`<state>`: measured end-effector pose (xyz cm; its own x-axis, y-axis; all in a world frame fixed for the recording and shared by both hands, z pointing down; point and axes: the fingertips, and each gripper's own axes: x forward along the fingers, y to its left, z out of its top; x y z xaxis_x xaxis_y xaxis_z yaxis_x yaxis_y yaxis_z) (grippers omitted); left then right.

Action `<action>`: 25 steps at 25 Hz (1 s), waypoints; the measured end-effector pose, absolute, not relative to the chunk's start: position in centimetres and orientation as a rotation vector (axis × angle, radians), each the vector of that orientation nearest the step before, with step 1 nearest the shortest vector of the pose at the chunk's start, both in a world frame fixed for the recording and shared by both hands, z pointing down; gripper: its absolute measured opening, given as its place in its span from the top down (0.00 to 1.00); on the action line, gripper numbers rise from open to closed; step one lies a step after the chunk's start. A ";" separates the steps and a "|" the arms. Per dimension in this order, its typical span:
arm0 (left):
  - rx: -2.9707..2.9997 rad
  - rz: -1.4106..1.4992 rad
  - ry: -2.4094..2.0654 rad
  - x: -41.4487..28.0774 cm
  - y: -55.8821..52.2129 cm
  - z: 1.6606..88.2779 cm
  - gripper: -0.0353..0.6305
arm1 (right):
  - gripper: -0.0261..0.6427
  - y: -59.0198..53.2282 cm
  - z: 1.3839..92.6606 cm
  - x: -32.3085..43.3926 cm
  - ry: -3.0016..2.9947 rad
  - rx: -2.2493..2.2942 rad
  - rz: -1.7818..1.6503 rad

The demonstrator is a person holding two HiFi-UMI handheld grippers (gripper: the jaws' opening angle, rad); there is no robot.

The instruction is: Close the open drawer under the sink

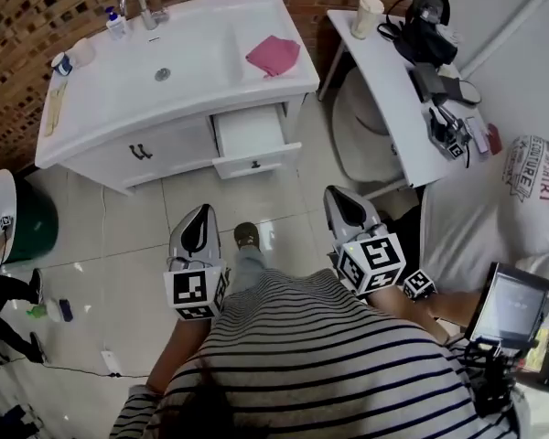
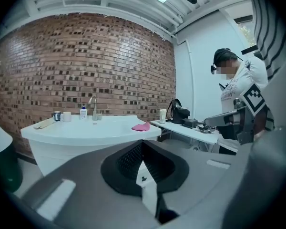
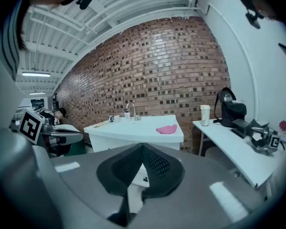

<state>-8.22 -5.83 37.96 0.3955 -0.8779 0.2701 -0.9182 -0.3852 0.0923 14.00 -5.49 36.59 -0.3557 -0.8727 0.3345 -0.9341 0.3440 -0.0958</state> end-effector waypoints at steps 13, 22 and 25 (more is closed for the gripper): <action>2.343 0.273 -1.539 -12.2 -20.9 44.3 0.93 | 0.97 -17.2 47.9 8.5 -2.284 1.448 0.543; 2.247 0.234 -1.509 -10.8 -20.5 53.8 0.93 | 0.97 -21.2 64.7 8.0 -2.200 1.397 0.569; 2.255 0.235 -1.497 -9.9 -20.7 55.8 0.93 | 0.97 -22.0 67.7 8.0 -2.196 1.403 0.583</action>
<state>-9.91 -20.66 55.75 0.4056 -0.8383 0.3644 -0.9096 -0.3309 0.2513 7.97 -21.96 67.69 -0.3687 -0.7180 0.5904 -0.9163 0.3875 -0.1010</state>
